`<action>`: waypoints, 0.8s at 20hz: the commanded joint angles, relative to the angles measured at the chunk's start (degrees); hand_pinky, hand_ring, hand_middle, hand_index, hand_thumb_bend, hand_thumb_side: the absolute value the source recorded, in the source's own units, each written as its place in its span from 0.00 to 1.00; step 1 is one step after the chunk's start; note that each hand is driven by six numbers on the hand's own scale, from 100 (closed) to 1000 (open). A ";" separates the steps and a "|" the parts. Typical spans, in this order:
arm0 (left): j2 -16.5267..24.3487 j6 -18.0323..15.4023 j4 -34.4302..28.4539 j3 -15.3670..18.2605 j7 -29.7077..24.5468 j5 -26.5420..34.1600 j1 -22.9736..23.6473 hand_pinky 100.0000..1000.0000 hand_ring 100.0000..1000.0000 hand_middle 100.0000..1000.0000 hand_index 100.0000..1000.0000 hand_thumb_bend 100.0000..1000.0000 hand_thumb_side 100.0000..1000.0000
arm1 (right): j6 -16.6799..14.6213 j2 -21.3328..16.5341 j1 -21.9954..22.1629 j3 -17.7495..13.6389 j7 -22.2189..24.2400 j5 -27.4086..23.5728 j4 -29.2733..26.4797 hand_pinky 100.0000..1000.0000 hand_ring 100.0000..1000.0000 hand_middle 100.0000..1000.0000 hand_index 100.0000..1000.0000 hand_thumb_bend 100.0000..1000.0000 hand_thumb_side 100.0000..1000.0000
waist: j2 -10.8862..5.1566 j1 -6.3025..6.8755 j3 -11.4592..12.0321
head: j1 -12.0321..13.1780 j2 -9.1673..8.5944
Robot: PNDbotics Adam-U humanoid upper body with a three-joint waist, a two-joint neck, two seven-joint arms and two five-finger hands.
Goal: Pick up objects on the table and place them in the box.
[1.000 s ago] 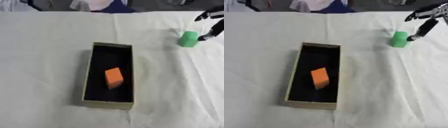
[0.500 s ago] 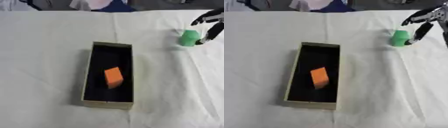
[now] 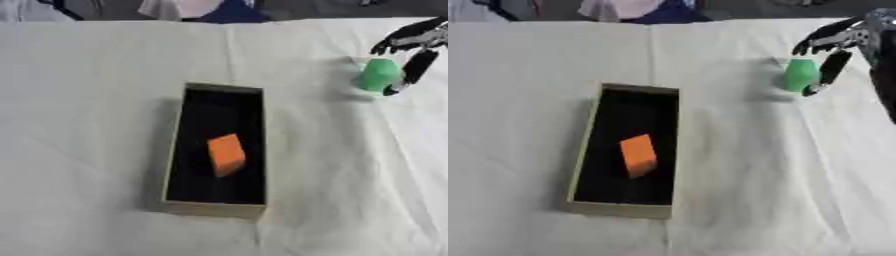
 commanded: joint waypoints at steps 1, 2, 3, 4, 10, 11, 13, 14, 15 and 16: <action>0.90 -0.08 -1.15 0.32 -0.36 0.08 -0.63 0.71 0.78 0.74 0.88 0.25 0.97 | 0.78 -0.60 -1.79 -0.72 -1.26 1.90 0.82 0.74 0.82 0.85 1.00 0.53 0.28 | -0.76 0.18 0.12 | -0.31 0.30; 0.87 -0.09 -1.15 0.35 -0.36 0.08 -0.64 0.71 0.78 0.74 0.88 0.25 0.97 | 1.07 -0.52 -1.88 -0.82 -1.58 2.51 1.09 0.74 0.82 0.85 1.00 0.53 0.28 | -0.70 0.20 0.15 | -0.40 0.30; 0.85 -0.10 -1.15 0.34 -0.37 0.09 -0.64 0.70 0.78 0.74 0.88 0.25 0.97 | 1.38 -0.45 -1.95 -0.95 -1.88 3.12 1.41 0.74 0.81 0.84 1.00 0.53 0.28 | -0.64 0.21 0.16 | -0.48 0.30; 0.82 -0.09 -1.15 0.33 -0.41 0.09 -0.63 0.70 0.78 0.74 0.88 0.25 0.97 | 1.69 -0.38 -2.04 -1.14 -2.18 3.67 1.77 0.74 0.81 0.83 1.00 0.53 0.28 | -0.59 0.23 0.17 | -0.52 0.30; 0.65 -0.07 -1.15 0.31 -0.53 0.12 -0.69 0.70 0.78 0.74 0.88 0.25 0.98 | 3.79 0.08 -2.26 -2.47 -4.26 5.12 3.42 0.71 0.78 0.77 0.99 0.49 0.27 | -0.32 0.47 0.21 | -0.69 0.30; 0.63 -0.07 -1.15 0.30 -0.55 0.11 -0.68 0.70 0.78 0.74 0.88 0.25 0.98 | 3.98 0.16 -2.27 -2.63 -4.52 5.07 3.56 0.71 0.77 0.76 0.98 0.48 0.26 | -0.30 0.52 0.23 | -0.72 0.30; 0.60 -0.06 -1.15 0.30 -0.60 0.11 -0.66 0.70 0.78 0.74 0.88 0.25 0.98 | 4.27 0.27 -2.29 -2.89 -5.02 4.72 3.71 0.70 0.77 0.74 0.94 0.44 0.25 | -0.26 0.62 0.25 | -0.78 0.30; 0.59 -0.06 -1.15 0.30 -0.62 0.11 -0.66 0.70 0.78 0.74 0.88 0.25 0.98 | 4.39 0.31 -2.30 -3.04 -5.30 4.34 3.71 0.70 0.76 0.74 0.93 0.42 0.25 | -0.24 0.65 0.24 | -0.81 0.30; 0.59 -0.06 -1.15 0.29 -0.65 0.11 -0.67 0.70 0.78 0.74 0.88 0.25 0.98 | 4.54 0.31 -2.30 -3.15 -5.56 3.88 3.67 0.69 0.76 0.73 0.92 0.39 0.24 | -0.22 0.67 0.22 | -0.83 0.30; 0.59 -0.06 -1.15 0.28 -0.69 0.10 -0.68 0.70 0.78 0.74 0.88 0.25 0.98 | 4.72 0.29 -2.29 -3.21 -5.77 3.39 3.55 0.69 0.77 0.72 0.91 0.36 0.24 | -0.21 0.68 0.20 | -0.85 0.30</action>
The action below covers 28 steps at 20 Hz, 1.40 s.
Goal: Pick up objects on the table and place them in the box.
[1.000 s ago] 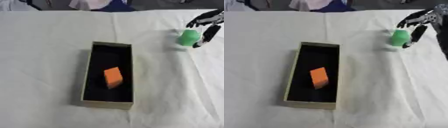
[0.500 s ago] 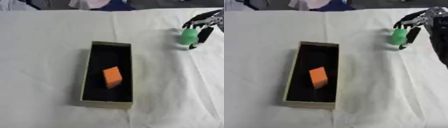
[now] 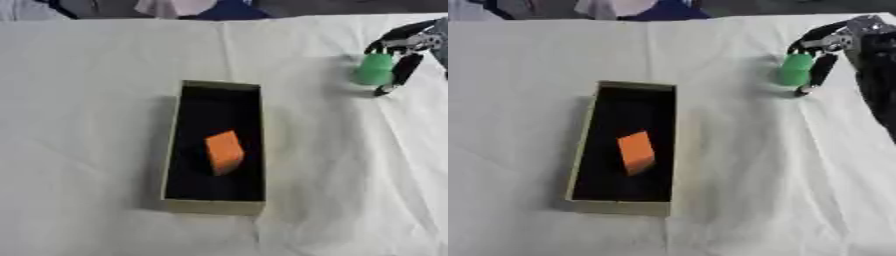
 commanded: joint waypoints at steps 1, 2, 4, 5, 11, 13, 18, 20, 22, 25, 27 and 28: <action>1.00 -0.06 -1.15 0.28 -0.28 0.09 -0.67 0.70 0.78 0.74 0.88 0.25 0.98 | 0.63 -0.54 -1.00 -0.32 -0.91 -1.29 -0.20 0.69 0.77 0.72 0.91 0.36 0.24 | -0.60 0.21 -0.01 | -0.17 0.30; 1.00 -0.06 -1.15 0.28 -0.31 0.09 -0.68 0.70 0.78 0.74 0.88 0.25 0.98 | 0.75 -0.55 -0.97 -0.25 -0.93 -1.65 -0.31 0.69 0.77 0.72 0.91 0.36 0.24 | -0.59 0.21 -0.01 | -0.18 0.30; 1.00 -0.06 -1.15 0.28 -0.34 0.09 -0.69 0.70 0.78 0.74 0.88 0.25 0.98 | 0.89 -0.57 -0.93 -0.07 -0.83 -2.14 -0.49 0.69 0.77 0.72 0.91 0.36 0.24 | -0.59 0.21 -0.01 | -0.18 0.30; 1.01 -0.05 -1.15 0.28 -0.36 0.08 -0.67 0.71 0.78 0.74 0.88 0.25 0.98 | 0.89 -0.59 -0.91 -0.05 -0.72 -2.35 -0.57 0.70 0.77 0.74 0.91 0.29 0.22 | -0.59 0.20 -0.03 | -0.17 0.30; 1.01 0.08 -1.15 0.33 -0.54 -0.02 -0.58 0.71 0.78 0.74 0.88 0.25 0.98 | -0.64 -1.21 -0.47 -0.67 3.30 -6.11 -1.89 0.70 0.76 0.72 0.89 0.20 0.20 | -0.66 0.13 -0.21 | 0.00 0.30; 0.99 0.09 -1.15 0.31 -0.59 -0.01 -0.61 0.71 0.78 0.74 0.88 0.25 0.98 | -0.41 -1.22 -0.42 -0.59 4.88 -7.58 -3.07 0.68 0.75 0.70 0.87 0.18 0.15 | -0.66 0.15 -0.17 | 0.01 0.30; 1.02 0.08 -1.15 0.32 -0.62 -0.03 -0.63 0.71 0.78 0.74 0.88 0.24 0.98 | 0.64 -1.40 -0.17 0.09 8.80 -10.73 -6.61 0.68 0.75 0.71 0.87 0.15 0.09 | -0.66 0.12 -0.11 | 0.05 0.30; 1.00 0.13 -1.15 0.30 -0.65 -0.03 -0.65 0.71 0.78 0.74 0.88 0.24 0.98 | 1.13 -1.47 -0.05 0.36 10.11 -11.62 -7.85 0.68 0.75 0.71 0.87 0.15 0.09 | -0.67 0.09 -0.12 | 0.05 0.30; 1.00 0.14 -1.15 0.29 -0.67 -0.03 -0.66 0.71 0.78 0.74 0.88 0.24 0.98 | 1.52 -1.52 0.06 0.59 11.05 -12.37 -8.65 0.68 0.75 0.71 0.87 0.15 0.09 | -0.67 0.08 -0.12 | 0.05 0.30; 1.03 0.14 -1.15 0.30 -0.67 -0.02 -0.67 0.71 0.78 0.74 0.88 0.24 0.97 | 2.13 -1.66 -0.02 0.81 11.51 -13.08 -9.79 0.65 0.71 0.62 0.80 0.15 0.02 | -0.76 0.04 -0.04 | -0.01 0.29; 1.08 0.10 -1.15 0.32 -0.64 0.00 -0.72 0.71 0.78 0.74 0.88 0.24 0.97 | 2.61 -1.84 0.16 1.00 10.42 -13.29 -11.71 0.60 0.65 0.56 0.73 0.16 0.00 | -0.84 -0.01 0.04 | 0.01 0.29; 1.11 0.09 -1.15 0.32 -0.64 0.00 -0.74 0.71 0.78 0.74 0.88 0.25 0.97 | 2.64 -1.99 0.34 1.18 9.73 -13.45 -12.84 0.59 0.64 0.55 0.73 0.16 0.00 | -0.86 -0.04 0.03 | 0.01 0.30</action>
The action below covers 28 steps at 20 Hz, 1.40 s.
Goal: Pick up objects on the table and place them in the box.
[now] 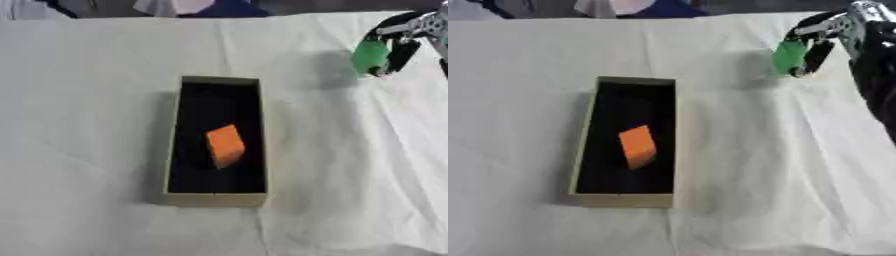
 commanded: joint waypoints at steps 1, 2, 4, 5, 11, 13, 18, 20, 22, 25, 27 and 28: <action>1.20 -0.09 -1.15 0.33 -0.16 0.01 -0.73 0.71 0.78 0.74 0.88 0.24 0.97 | 0.30 -2.17 -0.52 0.61 -1.68 -0.90 -4.23 0.59 0.63 0.54 0.72 0.14 0.00 | -1.14 -0.06 -0.04 | 0.00 0.30; 1.21 -0.09 -1.15 0.33 -0.15 0.01 -0.75 0.71 0.78 0.74 0.88 0.24 0.97 | 0.15 -2.35 -0.25 0.86 -2.19 -1.18 -5.28 0.59 0.63 0.54 0.72 0.13 0.00 | -1.15 -0.09 -0.06 | 0.00 0.30; 1.27 -0.09 -1.15 0.35 -0.16 -0.01 -0.75 0.71 0.78 0.74 0.88 0.24 0.97 | -0.46 -2.85 0.40 1.44 -2.62 -2.17 -7.51 0.59 0.63 0.54 0.72 0.12 0.00 | -1.18 -0.15 -0.12 | 0.07 0.30; 1.32 -0.09 -1.15 0.38 -0.13 -0.03 -0.74 0.71 0.78 0.74 0.88 0.24 0.97 | -0.96 -3.19 0.76 1.85 -2.54 -2.85 -8.70 0.59 0.63 0.54 0.72 0.13 0.00 | -1.20 -0.20 -0.16 | 0.13 0.30; 1.69 -0.15 -1.15 0.42 -0.10 -0.08 -0.70 0.71 0.78 0.74 0.88 0.25 0.97 | -4.14 -4.90 2.46 5.32 -0.08 -7.50 -14.96 0.58 0.62 0.54 0.71 0.14 0.04 | -1.59 -0.51 -0.48 | 0.79 0.30; 1.81 -0.17 -1.15 0.48 -0.05 -0.10 -0.59 0.71 0.78 0.74 0.88 0.25 0.97 | -5.64 -5.31 2.78 6.58 0.64 -9.16 -16.72 0.58 0.62 0.53 0.71 0.13 0.05 | -1.73 -0.62 -0.62 | 1.02 0.30; 1.93 -0.16 -1.15 0.44 -0.10 -0.12 -0.50 0.71 0.78 0.74 0.88 0.25 0.97 | -9.33 -5.31 3.43 9.78 1.76 -13.24 -20.87 0.58 0.60 0.53 0.70 0.10 0.12 | -1.92 -0.95 -0.83 | 1.35 0.30; 2.00 -0.18 -1.15 0.45 -0.10 -0.12 -0.49 0.71 0.78 0.74 0.88 0.25 0.97 | -10.80 -5.07 3.39 11.31 2.23 -14.84 -22.24 0.58 0.60 0.52 0.70 0.10 0.14 | -1.99 -1.08 -0.82 | 1.43 0.30; 2.05 -0.21 -1.15 0.41 -0.14 -0.12 -0.51 0.71 0.78 0.74 0.88 0.25 0.97 | -12.25 -4.73 3.18 13.02 2.59 -16.51 -23.62 0.57 0.59 0.52 0.70 0.09 0.15 | -2.05 -1.21 -0.74 | 1.41 0.30; 2.17 -0.26 -1.15 0.40 -0.15 -0.13 -0.52 0.71 0.78 0.74 0.88 0.25 0.96 | -13.60 -4.25 2.67 15.73 3.06 -19.00 -25.73 0.57 0.59 0.52 0.70 0.08 0.17 | -2.13 -1.39 -0.65 | 1.35 0.30; 2.26 -0.28 -1.15 0.38 -0.16 -0.13 -0.56 0.71 0.78 0.74 0.88 0.25 0.96 | -14.07 -3.67 2.11 17.49 3.29 -20.63 -26.95 0.56 0.58 0.52 0.69 0.06 0.19 | -2.17 -1.52 -0.64 | 1.30 0.30; 2.28 -0.28 -1.15 0.37 -0.17 -0.13 -0.56 0.71 0.78 0.74 0.88 0.25 0.96 | -14.03 -3.57 1.94 18.13 3.45 -21.44 -27.38 0.56 0.58 0.52 0.69 0.06 0.19 | -2.18 -1.55 -0.66 | 1.31 0.30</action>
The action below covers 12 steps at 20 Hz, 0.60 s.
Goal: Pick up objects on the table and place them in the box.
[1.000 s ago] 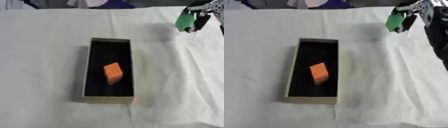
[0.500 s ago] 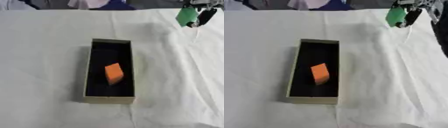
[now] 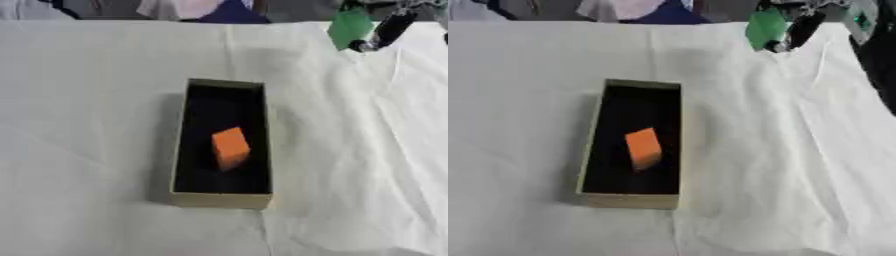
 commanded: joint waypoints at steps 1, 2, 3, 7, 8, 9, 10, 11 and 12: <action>1.74 -0.16 -1.15 0.37 -0.10 -0.12 -0.54 0.71 0.78 0.74 0.88 0.25 0.96 | -3.74 -0.80 -1.81 1.83 3.94 -2.96 -2.59 0.56 0.58 0.52 0.69 0.06 0.19 | -1.13 0.02 0.03 | 0.04 0.30; 1.76 -0.16 -1.15 0.36 -0.11 -0.12 -0.54 0.71 0.78 0.74 0.88 0.25 0.96 | -3.40 -0.90 -1.84 2.19 4.28 -3.79 -2.98 0.56 0.58 0.52 0.69 0.06 0.19 | -1.14 0.00 0.03 | 0.04 0.30; 1.76 -0.16 -1.15 0.36 -0.11 -0.12 -0.54 0.71 0.78 0.74 0.88 0.25 0.96 | -3.00 -1.02 -1.85 2.49 4.70 -4.62 -3.40 0.56 0.58 0.52 0.69 0.06 0.19 | -1.14 -0.01 0.03 | 0.04 0.30; 1.75 -0.13 -1.15 -0.02 -0.42 0.05 -0.85 0.71 0.78 0.74 0.88 0.25 0.96 | -2.92 1.04 -4.15 5.40 7.16 -7.87 -5.03 0.55 0.58 0.52 0.69 0.04 0.26 | -1.13 -0.31 0.87 | -0.71 0.30; 1.74 -0.12 -1.15 0.00 -0.45 0.07 -0.82 0.71 0.78 0.74 0.88 0.25 0.96 | -2.66 2.21 -5.10 6.60 7.90 -8.66 -4.58 0.55 0.58 0.52 0.69 0.04 0.26 | -1.15 -0.31 0.82 | -0.64 0.30; 1.71 -0.12 -1.15 0.02 -0.46 0.09 -0.79 0.71 0.78 0.74 0.88 0.25 0.97 | -2.22 3.46 -5.97 7.86 8.62 -9.46 -4.03 0.55 0.58 0.52 0.69 0.02 0.28 | -1.15 -0.31 0.86 | -0.66 0.30; 1.68 -0.11 -1.15 0.06 -0.46 0.10 -0.75 0.71 0.78 0.74 0.88 0.25 0.97 | -1.73 4.64 -6.70 8.88 9.28 -10.24 -3.48 0.55 0.58 0.52 0.69 0.01 0.29 | -1.16 -0.31 0.84 | -0.62 0.30; 1.67 -0.11 -1.15 0.09 -0.44 0.10 -0.71 0.71 0.78 0.74 0.88 0.25 0.97 | -1.32 5.70 -7.34 9.74 10.00 -11.04 -3.02 0.55 0.58 0.52 0.69 0.00 0.29 | -1.15 -0.33 0.83 | -0.60 0.30; 1.67 -0.11 -1.15 0.12 -0.42 0.10 -0.70 0.71 0.78 0.74 0.88 0.25 0.97 | -1.04 6.49 -7.83 10.42 10.73 -11.84 -2.75 0.55 0.58 0.51 0.69 0.00 0.30 | -1.13 -0.37 0.82 | -0.61 0.30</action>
